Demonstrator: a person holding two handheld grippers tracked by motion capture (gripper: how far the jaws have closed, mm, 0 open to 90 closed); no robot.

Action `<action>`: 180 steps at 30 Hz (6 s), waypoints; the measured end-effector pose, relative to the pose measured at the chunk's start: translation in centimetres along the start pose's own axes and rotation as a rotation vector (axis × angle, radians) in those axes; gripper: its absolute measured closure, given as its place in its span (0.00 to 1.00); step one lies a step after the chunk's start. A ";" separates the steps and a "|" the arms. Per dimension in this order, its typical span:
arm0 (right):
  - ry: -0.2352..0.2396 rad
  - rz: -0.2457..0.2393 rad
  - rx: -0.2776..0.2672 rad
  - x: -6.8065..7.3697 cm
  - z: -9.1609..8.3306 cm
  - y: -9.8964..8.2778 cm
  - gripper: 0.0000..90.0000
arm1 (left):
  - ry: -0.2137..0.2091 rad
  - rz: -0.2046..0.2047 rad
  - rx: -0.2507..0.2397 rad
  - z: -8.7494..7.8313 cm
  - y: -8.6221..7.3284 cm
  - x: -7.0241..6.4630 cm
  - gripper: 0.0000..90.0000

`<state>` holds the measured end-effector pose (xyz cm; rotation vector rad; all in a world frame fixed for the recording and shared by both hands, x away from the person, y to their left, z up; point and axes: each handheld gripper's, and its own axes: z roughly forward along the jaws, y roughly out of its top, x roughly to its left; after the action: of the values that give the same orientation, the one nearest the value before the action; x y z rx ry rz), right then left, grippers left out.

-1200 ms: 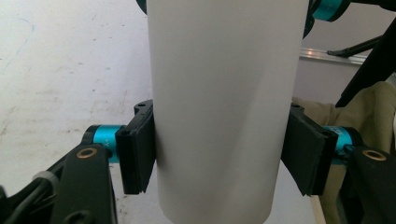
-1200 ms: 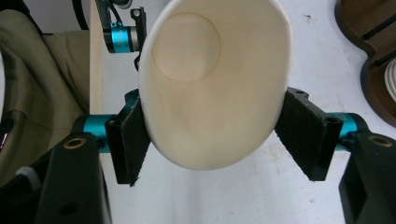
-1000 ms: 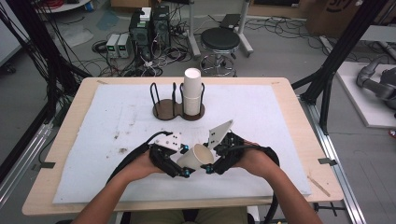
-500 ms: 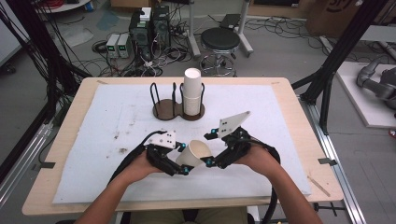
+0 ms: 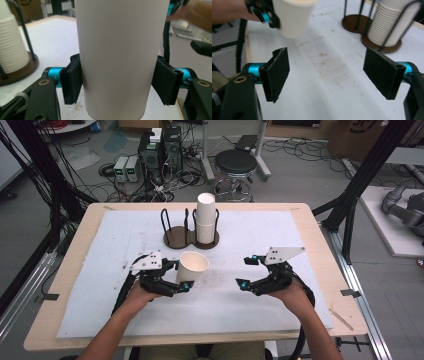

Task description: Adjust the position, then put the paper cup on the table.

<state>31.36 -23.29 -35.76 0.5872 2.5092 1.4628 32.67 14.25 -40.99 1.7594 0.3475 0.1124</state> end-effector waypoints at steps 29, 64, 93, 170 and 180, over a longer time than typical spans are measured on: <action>-0.299 0.128 -0.114 -1.8 -3.9 -7.1 0.24 | 0.180 0.031 -0.202 -5.0 -1.9 1.6 0.35; -0.321 0.141 -0.120 -1.8 -4.3 -7.4 0.24 | 0.327 -0.006 -0.281 -8.8 -2.9 4.1 0.35; -0.310 0.133 -0.119 -1.6 -4.2 -7.3 0.26 | 0.591 -0.134 0.150 -8.5 -5.5 7.1 0.35; -0.401 0.169 -0.062 -1.8 -5.3 -8.3 0.18 | 0.477 -0.059 -0.202 -9.4 -1.6 -0.1 0.19; -0.399 0.161 -0.062 -1.0 -5.1 -8.1 0.18 | 0.466 -0.051 -0.192 -9.1 -1.7 -0.4 0.19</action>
<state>28.56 -31.32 -40.24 0.9800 2.1426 1.3113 29.58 23.00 -40.61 1.5207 0.6940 0.5075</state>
